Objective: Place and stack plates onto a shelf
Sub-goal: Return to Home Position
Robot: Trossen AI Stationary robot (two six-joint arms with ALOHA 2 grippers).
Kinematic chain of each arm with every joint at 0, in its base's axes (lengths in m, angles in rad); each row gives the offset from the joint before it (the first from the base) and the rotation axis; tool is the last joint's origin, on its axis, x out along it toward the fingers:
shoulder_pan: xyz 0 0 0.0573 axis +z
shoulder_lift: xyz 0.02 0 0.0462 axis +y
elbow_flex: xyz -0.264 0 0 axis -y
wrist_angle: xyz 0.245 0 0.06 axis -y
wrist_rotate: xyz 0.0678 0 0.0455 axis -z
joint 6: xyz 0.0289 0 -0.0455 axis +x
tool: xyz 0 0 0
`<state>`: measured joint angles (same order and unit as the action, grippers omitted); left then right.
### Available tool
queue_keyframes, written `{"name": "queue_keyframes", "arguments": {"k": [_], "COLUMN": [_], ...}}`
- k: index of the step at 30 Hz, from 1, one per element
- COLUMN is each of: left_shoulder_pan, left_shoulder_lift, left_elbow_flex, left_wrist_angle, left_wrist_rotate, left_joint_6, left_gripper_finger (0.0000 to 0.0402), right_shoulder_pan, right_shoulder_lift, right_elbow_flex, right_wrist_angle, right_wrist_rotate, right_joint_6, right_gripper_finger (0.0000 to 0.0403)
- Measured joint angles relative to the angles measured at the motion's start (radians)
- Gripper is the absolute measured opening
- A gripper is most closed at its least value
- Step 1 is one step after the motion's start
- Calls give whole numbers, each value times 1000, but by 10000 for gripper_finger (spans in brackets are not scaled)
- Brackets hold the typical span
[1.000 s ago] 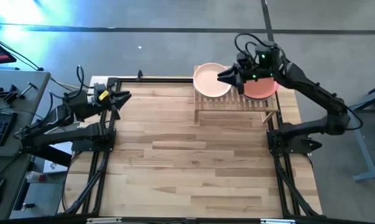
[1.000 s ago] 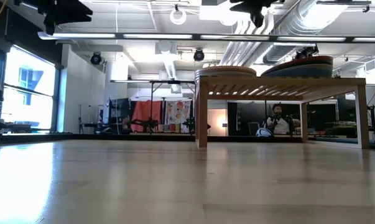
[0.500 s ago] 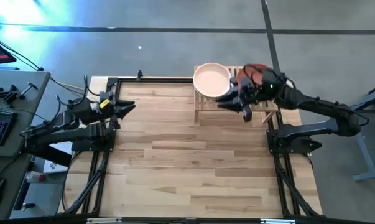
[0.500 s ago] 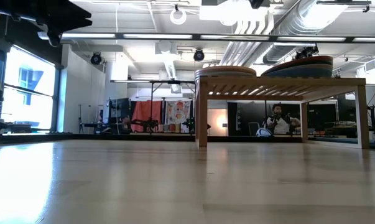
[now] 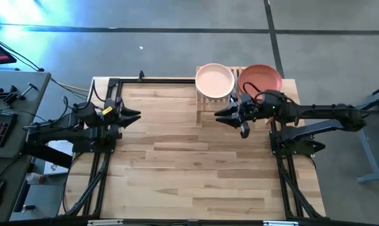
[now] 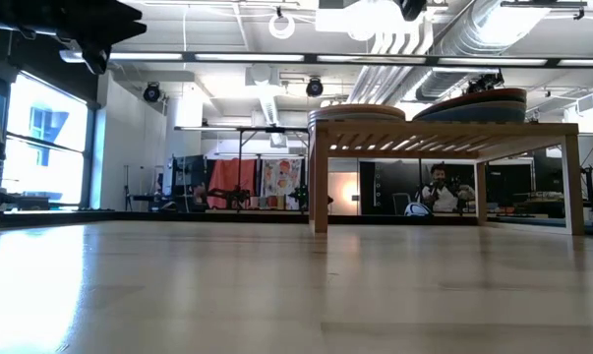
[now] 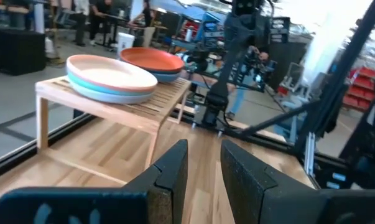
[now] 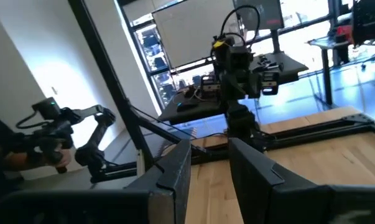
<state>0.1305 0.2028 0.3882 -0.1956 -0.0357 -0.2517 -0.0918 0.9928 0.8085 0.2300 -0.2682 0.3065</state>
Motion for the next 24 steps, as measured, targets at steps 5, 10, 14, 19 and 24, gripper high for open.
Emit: {"name": "queue_keyframes", "arguments": {"k": [5, 10, 14, 19, 24], "left_shoulder_pan": [-46, -95, -139, -184, -219], "left_shoulder_lift": [7, 43, 88, 137, 141], "left_elbow_flex": [0, 0, 0, 1, -1], "left_wrist_angle": [-4, -14, 12, 13, 3], "left_wrist_rotate": [-2, -30, -34, -82, -82], "left_joint_6": [45, 47, 81, 130, 150], "left_gripper_finger": [83, 83, 83, 83, 83], "right_shoulder_pan": [56, 120, 164, 186, 187], "right_shoulder_lift": [0, 0, 3, 3, 3], "right_elbow_flex": [-6, -6, -6, -6, -6], "right_wrist_angle": [8, 33, 49, 60, 68], "right_wrist_rotate": [79, 142, 185, 209, 209], "right_joint_6": [-16, -16, -19, -19, 5], "right_gripper_finger": [94, 94, 94, 94, 94]}}
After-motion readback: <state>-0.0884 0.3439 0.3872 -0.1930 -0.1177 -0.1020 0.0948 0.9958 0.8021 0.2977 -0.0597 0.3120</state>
